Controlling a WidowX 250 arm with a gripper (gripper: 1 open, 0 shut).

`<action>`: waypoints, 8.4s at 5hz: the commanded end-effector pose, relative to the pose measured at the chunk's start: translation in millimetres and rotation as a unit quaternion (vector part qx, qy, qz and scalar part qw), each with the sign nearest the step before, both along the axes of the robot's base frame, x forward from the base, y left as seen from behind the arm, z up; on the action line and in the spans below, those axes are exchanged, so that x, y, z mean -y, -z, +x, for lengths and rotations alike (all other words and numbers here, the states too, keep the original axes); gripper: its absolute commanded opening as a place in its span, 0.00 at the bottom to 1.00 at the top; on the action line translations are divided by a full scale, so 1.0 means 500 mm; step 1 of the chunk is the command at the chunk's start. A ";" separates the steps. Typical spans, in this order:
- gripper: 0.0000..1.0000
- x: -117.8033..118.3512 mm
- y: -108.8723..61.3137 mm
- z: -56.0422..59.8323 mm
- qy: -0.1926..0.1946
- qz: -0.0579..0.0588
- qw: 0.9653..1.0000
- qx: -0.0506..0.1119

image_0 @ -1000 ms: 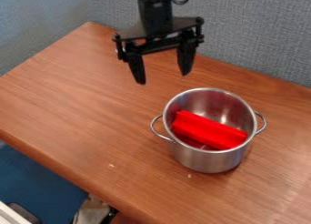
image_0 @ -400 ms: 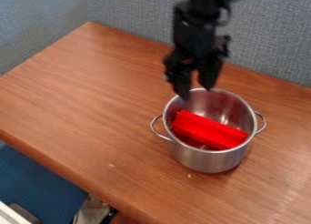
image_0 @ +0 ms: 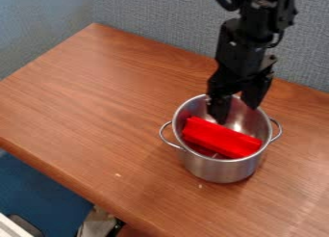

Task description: Move the red object from the metal pot to the table

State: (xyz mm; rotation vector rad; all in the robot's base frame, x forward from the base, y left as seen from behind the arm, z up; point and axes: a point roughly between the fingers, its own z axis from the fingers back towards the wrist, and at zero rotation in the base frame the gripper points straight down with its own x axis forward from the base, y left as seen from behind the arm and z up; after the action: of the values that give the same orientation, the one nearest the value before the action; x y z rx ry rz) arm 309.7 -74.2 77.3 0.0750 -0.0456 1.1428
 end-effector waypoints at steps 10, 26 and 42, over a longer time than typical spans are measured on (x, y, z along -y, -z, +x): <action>1.00 0.093 0.001 0.106 -0.038 0.050 0.998 0.003; 0.00 -0.067 -0.140 0.150 -0.034 -0.130 0.988 0.083; 0.00 -0.291 -0.028 0.020 0.030 -0.121 0.985 0.116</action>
State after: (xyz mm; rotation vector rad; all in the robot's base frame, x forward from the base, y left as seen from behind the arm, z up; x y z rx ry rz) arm 317.5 67.1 71.2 -0.2509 -0.0458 1.0879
